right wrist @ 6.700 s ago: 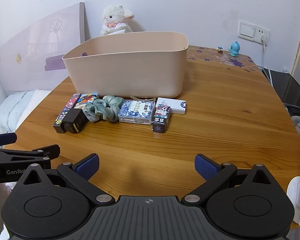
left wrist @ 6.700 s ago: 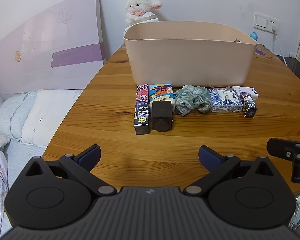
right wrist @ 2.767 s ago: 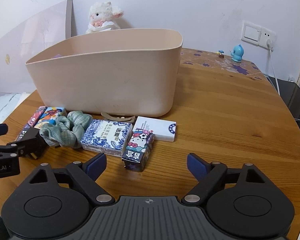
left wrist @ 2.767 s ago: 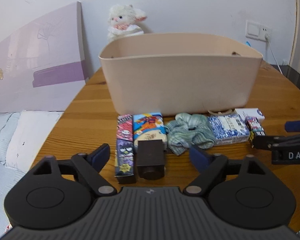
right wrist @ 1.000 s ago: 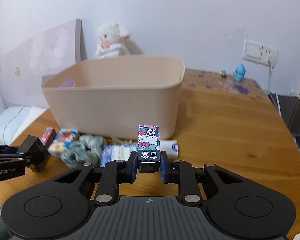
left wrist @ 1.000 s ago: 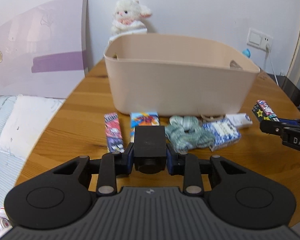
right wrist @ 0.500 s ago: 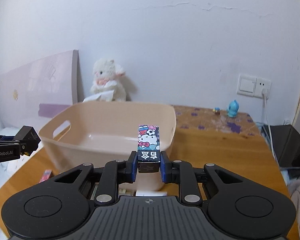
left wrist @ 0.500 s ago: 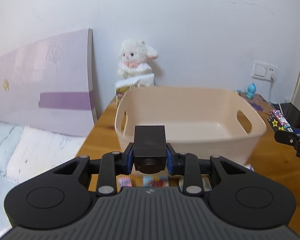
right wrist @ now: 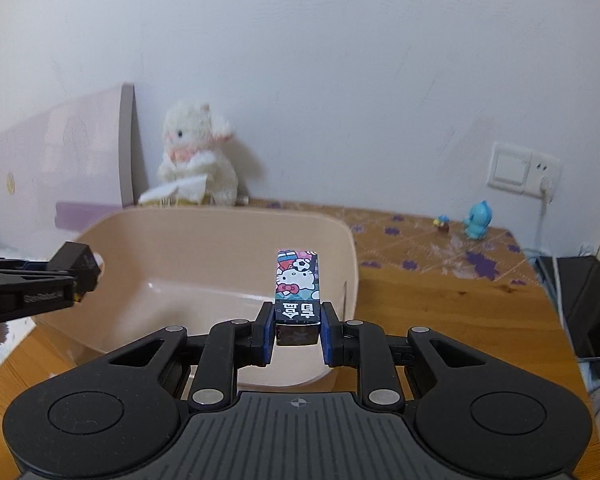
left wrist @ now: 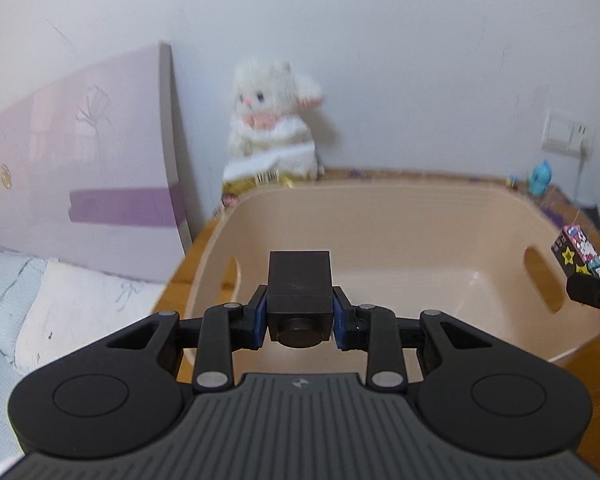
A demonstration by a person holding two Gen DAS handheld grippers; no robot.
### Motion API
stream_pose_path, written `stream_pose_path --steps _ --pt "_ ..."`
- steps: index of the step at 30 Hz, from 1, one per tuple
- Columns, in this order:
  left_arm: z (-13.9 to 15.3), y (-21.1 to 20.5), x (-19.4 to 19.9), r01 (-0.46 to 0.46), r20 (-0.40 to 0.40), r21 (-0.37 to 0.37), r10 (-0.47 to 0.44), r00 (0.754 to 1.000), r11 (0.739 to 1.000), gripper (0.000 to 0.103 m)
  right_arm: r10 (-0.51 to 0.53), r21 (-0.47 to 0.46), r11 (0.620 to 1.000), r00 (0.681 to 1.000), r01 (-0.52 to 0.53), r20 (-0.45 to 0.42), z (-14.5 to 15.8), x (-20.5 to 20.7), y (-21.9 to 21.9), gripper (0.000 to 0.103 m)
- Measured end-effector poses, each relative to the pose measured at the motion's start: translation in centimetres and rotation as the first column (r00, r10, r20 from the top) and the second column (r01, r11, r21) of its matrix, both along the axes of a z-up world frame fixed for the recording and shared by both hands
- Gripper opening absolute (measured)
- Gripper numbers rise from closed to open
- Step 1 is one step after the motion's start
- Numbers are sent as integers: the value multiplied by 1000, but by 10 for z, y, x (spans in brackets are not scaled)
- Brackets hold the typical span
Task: Organize objects
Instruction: 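Lift both boxes over the beige bin and open both grippers to drop them, then grasp the tall pink character box with the left gripper while the right grasps the white card box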
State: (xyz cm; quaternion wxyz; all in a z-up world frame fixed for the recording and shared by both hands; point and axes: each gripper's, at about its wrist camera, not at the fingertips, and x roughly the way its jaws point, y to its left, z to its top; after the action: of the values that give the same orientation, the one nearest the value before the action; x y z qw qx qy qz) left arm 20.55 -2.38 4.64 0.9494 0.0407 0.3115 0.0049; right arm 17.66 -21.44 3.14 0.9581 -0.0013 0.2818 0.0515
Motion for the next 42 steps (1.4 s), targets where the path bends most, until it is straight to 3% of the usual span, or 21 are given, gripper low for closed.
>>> stream_pose_path --steps 3,8,12,14,15,17,20,24,28,31,38,42 --pt "-16 -4 16 -8 -69 23 9 998 1000 34 21 30 999 998 -19 -65 -11 14 0 21" --pt "-32 -11 26 8 -133 69 1 991 998 34 24 -3 1000 996 -24 -89 -16 21 8 23" --pt "-29 -7 24 -7 -138 28 11 990 1000 36 28 11 1000 994 -27 -101 -13 20 8 43" --pt "-23 -5 21 -2 -134 11 3 991 1000 51 18 20 1000 996 -17 -87 -9 15 6 63" --pt "-18 -5 16 2 -116 11 0 993 1000 63 17 23 1000 997 -15 -76 -6 12 5 65" --pt "-8 -4 6 1 -75 17 0 997 1000 73 27 26 999 998 -25 -58 1 4 4 72" --pt "6 0 -9 6 -41 3 -6 999 1000 79 29 14 1000 999 -28 -33 12 -13 3 103" --pt "16 8 -29 2 -16 -26 -2 1000 1000 88 32 28 999 999 -31 -10 21 -35 -3 103" --pt "20 19 -48 -1 -5 -32 0 1000 999 90 36 53 998 999 -34 -24 23 -50 -12 103" --pt "19 27 -63 -13 15 -15 13 1000 1000 99 22 19 1000 1000 -22 -14 17 -61 -15 103" --pt "-11 47 -81 -27 -25 10 27 999 1000 100 11 -29 999 995 -13 -95 -15 -65 -18 103" --pt "-38 63 -81 -50 -101 -15 48 994 999 100 -1 -63 998 991 -7 -134 -39 -62 -18 103"
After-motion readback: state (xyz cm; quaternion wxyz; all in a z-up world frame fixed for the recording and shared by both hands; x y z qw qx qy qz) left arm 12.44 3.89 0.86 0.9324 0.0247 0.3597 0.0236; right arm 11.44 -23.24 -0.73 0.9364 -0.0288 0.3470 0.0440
